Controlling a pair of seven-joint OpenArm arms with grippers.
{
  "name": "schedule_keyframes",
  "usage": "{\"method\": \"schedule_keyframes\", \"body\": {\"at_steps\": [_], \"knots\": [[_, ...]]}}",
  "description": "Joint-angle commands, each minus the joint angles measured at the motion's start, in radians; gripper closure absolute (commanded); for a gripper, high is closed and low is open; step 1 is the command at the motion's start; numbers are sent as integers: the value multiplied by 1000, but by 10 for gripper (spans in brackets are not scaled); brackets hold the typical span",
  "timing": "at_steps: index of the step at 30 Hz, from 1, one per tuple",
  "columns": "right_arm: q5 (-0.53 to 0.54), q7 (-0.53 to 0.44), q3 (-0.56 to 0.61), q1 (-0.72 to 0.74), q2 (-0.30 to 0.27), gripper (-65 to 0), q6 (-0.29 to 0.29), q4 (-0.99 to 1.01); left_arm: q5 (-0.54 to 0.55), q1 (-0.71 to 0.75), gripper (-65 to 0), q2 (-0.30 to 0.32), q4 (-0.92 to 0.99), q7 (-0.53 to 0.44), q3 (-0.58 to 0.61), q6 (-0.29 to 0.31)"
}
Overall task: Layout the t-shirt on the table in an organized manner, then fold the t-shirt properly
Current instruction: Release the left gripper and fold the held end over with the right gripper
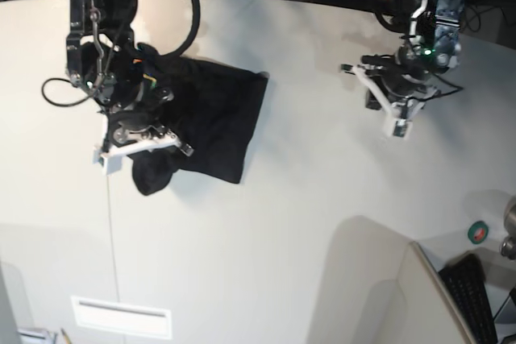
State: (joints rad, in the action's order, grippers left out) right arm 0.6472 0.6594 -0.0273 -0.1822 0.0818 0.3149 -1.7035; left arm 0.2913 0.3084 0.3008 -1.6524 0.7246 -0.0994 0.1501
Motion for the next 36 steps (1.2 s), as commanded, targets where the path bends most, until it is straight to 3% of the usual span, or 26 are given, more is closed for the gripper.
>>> {"method": "schedule_keyframes", "body": {"at_steps": [1,6,8,11,14,17,21,24,28,30,32,34,36], "knots": [[7,-30,2,19,0,0,-7,4,-7,8,0,13,-25,-18,-66,-13],[7,-86,3,31,8,0,-7,69,50,45,0,-7,-38,-18,-248,-11],[7,-86,27,34,9,0,-7,78,110,47,0,-5,-32,-18,-296,19],[10,-86,73,36,9,0,-7,78,148,44,0,-5,-32,-17,-326,84],[10,-86,131,46,9,0,-7,79,145,36,0,-12,-32,-17,-323,88],[12,-86,198,57,9,-161,-7,93,145,35,0,-13,-32,-17,-323,88],[12,-86,333,108,29,-236,-7,156,145,24,0,-8,-1,-17,-325,88],[12,-88,456,148,31,-236,-7,161,145,-4,0,-7,67,-17,-331,88],[7,-88,473,169,14,-230,-7,133,145,-7,0,-5,99,-17,-334,90],[7,-86,475,161,-35,-222,-7,49,147,-4,0,4,100,-17,-334,92],[7,-85,470,134,-103,-167,-7,-43,148,-2,0,11,100,-17,-336,92],[7,-85,465,103,-181,-27,-7,-115,151,1,0,24,103,-17,-360,92],[7,-83,465,72,-239,0,-7,-126,153,1,0,22,103,-17,-400,93]]}}
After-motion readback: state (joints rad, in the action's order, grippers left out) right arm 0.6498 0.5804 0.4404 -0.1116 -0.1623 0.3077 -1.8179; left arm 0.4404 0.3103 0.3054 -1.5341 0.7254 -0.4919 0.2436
